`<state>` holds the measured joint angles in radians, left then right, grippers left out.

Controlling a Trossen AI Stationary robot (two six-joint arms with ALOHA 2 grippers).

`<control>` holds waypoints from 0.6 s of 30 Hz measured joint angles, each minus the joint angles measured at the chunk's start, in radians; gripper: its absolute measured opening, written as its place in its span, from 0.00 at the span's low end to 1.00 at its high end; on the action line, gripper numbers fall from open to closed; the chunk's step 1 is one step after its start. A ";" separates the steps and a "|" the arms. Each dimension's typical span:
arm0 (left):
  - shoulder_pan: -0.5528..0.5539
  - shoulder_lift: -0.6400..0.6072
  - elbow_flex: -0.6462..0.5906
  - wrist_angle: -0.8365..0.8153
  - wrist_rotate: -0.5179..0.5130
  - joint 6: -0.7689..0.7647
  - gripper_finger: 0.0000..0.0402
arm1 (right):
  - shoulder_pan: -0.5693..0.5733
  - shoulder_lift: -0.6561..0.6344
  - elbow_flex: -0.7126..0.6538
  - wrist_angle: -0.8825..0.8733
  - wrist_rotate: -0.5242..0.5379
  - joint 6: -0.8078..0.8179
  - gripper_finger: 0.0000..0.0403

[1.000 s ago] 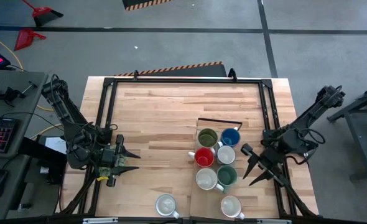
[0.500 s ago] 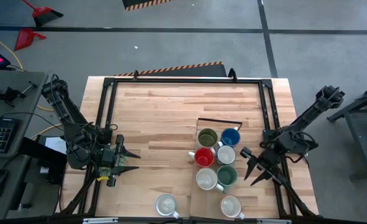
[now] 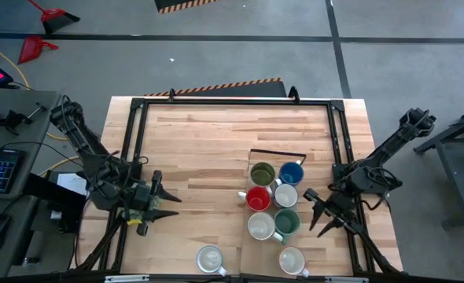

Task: Place coffee mugs
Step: Put the red and white mug on the shelf

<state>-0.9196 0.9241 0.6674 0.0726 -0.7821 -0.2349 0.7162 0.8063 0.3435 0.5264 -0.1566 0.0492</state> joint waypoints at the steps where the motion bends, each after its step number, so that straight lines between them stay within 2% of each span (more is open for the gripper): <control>1: 0.006 0.000 0.000 0.000 0.009 0.000 0.38 | -0.001 0.001 0.000 -0.006 0.001 0.001 0.27; 4: 0.019 0.000 0.000 0.000 0.026 -0.020 0.38 | 0.000 0.002 -0.064 0.131 -0.036 -0.042 0.27; 8: 0.031 0.000 0.000 0.004 0.060 -0.033 0.38 | 0.007 0.016 -0.186 0.334 0.030 0.026 0.27; 15: 0.030 0.000 0.000 0.008 0.071 -0.034 0.38 | 0.007 0.015 -0.322 0.484 0.013 0.030 0.27; 18: 0.030 0.000 0.000 0.008 0.067 -0.033 0.38 | 0.007 0.012 -0.333 0.492 0.013 0.029 0.27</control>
<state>-0.8894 0.9241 0.6674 0.0807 -0.7155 -0.2684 0.7227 0.8187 0.0103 1.0182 -0.1436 0.0784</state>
